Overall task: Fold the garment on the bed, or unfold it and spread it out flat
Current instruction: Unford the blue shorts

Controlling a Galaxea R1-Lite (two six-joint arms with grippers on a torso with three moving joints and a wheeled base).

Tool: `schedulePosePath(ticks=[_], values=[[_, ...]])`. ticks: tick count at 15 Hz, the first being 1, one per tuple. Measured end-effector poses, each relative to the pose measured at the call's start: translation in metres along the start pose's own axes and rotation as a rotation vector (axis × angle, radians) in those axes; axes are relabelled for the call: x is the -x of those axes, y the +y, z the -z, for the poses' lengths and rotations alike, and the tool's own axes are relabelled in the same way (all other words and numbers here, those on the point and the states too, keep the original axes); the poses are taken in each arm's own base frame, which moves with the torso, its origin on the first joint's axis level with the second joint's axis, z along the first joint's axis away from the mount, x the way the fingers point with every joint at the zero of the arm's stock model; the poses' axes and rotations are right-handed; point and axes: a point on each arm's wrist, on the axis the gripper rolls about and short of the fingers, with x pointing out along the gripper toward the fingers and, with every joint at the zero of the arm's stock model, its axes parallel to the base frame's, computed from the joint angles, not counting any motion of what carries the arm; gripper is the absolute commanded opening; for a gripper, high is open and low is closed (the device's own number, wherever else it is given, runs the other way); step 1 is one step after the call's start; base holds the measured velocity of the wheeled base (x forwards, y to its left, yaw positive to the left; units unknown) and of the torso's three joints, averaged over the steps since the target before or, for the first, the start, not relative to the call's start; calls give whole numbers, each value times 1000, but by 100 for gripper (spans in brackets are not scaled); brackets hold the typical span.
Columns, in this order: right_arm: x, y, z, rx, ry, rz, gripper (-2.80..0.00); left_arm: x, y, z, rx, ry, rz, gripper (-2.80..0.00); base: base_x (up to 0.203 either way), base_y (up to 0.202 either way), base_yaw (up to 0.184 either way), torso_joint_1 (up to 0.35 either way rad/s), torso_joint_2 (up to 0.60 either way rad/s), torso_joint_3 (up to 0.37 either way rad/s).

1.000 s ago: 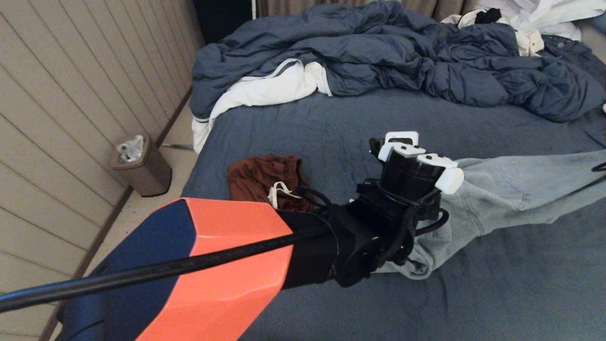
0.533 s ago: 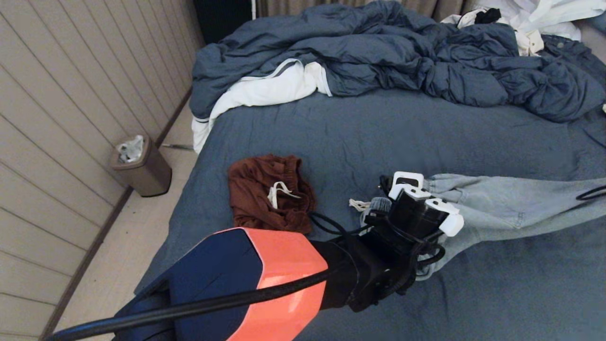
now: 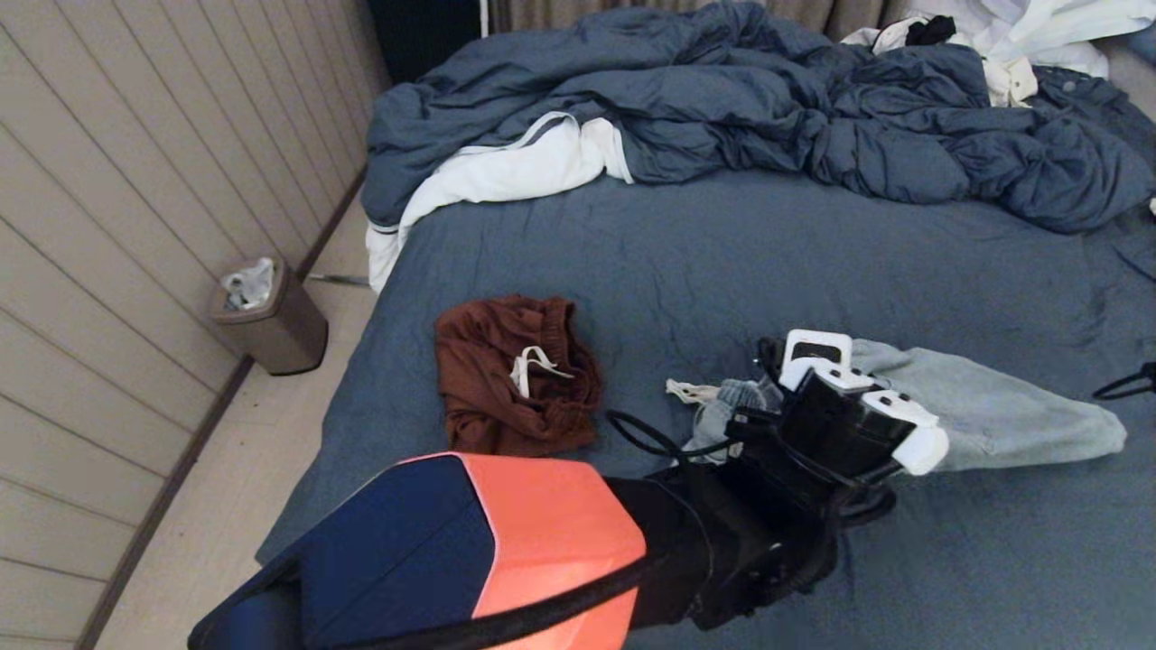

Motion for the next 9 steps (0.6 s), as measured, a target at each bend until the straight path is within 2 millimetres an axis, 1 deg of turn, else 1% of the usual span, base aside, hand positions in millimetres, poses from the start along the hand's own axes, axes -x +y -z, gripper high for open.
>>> schedulePosePath(ticks=[2,5,8,9], values=[[4,1,-2,-1,1,-5,0,10,-12,-1,-8,-4,12,-280,0,0,0,0,0,0],[10,0,-6,-4,-1,-16,0,14,-14,-2,-13,1,15,-280,0,0,0,0,0,0],[13,1,-7,-4,1,-20,0,13,-15,-2,-18,4,15,-280,0,0,0,0,0,0],[13,2,-7,-4,2,-20,0,11,-12,-2,-18,6,8,0,0,0,0,0,0,0]])
